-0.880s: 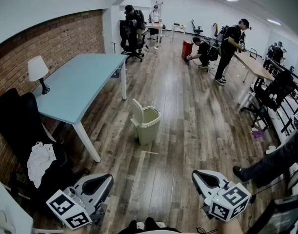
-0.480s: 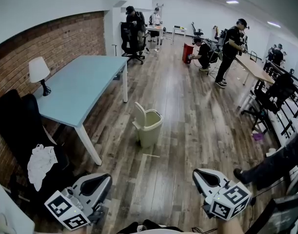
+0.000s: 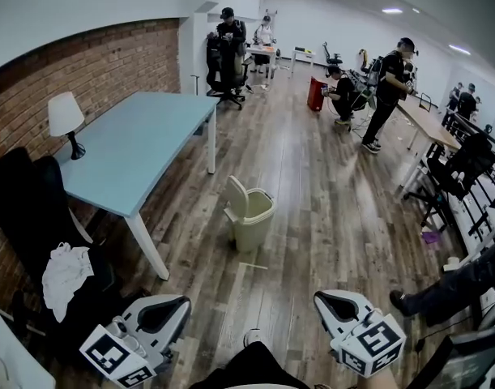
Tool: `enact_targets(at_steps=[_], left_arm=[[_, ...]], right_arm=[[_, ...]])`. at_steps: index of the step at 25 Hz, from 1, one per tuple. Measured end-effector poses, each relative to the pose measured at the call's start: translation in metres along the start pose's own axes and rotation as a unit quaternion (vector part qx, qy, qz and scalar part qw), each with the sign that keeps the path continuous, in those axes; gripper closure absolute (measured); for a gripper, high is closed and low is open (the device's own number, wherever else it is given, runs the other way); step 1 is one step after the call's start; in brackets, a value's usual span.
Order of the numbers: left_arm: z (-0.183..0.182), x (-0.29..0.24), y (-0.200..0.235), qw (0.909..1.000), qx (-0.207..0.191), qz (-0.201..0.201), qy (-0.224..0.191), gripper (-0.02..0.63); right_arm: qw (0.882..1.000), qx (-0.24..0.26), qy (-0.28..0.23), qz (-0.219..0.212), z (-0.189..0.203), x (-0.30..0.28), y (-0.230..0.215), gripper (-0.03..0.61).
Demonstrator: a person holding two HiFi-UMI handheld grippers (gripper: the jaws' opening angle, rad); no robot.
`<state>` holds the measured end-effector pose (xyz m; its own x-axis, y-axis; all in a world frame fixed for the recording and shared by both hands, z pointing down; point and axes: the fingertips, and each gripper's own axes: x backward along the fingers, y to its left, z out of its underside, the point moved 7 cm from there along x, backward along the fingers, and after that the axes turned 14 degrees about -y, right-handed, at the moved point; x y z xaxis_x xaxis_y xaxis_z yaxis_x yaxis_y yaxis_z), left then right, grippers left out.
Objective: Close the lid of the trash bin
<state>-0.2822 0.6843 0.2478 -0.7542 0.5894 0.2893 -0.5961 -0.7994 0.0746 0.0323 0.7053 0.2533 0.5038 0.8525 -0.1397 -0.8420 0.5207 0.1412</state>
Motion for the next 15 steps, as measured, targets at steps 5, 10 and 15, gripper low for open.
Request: enact_targets(at_steps=[5, 10, 15], left_arm=[[0.02, -0.022, 0.056, 0.998, 0.028, -0.054, 0.017, 0.607], [0.029, -0.076, 0.088, 0.9966, 0.035, -0.068, 0.032, 0.607], [0.039, -0.125, 0.135, 0.9944, 0.034, -0.097, 0.025, 0.607]], right_arm=[[0.999, -0.035, -0.009, -0.028, 0.01, -0.061, -0.024, 0.571], [0.998, -0.044, -0.031, -0.03, 0.004, -0.114, -0.094, 0.571], [0.999, -0.001, -0.007, -0.041, 0.002, -0.167, -0.155, 0.571]])
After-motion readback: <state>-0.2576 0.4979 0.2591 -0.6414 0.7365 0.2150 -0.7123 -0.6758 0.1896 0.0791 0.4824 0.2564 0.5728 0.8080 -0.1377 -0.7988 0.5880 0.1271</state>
